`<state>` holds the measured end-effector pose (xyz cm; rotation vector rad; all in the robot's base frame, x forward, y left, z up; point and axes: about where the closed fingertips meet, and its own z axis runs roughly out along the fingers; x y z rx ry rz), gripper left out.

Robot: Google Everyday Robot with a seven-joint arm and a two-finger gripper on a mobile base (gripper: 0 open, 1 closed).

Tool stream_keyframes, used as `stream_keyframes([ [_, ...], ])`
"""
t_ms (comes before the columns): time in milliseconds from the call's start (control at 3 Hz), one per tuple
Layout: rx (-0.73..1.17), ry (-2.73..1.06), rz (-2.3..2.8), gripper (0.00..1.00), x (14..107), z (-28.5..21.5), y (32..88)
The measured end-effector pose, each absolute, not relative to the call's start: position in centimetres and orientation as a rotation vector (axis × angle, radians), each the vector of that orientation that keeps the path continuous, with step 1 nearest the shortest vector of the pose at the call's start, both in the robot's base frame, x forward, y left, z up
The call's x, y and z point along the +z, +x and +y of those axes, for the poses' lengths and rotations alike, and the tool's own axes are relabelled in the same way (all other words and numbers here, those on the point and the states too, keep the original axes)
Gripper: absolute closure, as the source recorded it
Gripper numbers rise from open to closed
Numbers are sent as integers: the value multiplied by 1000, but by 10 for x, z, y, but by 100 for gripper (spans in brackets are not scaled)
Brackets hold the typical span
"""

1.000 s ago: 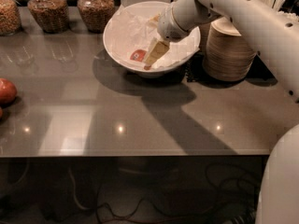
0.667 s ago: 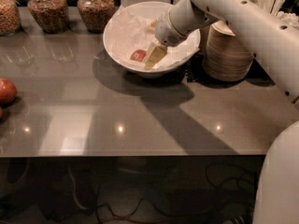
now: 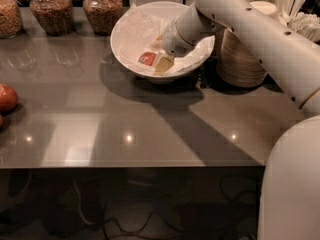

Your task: Pick apple from white bowl

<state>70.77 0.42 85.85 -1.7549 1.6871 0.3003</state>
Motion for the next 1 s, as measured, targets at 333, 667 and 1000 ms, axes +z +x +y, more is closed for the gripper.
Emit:
stream_keyframes([
  [333,314,-1760,1720,37,849,3,711],
  [667,312,-1758,1742,56,847,-1,712],
  [1000,303,-1750,1749,79,850,-4,713],
])
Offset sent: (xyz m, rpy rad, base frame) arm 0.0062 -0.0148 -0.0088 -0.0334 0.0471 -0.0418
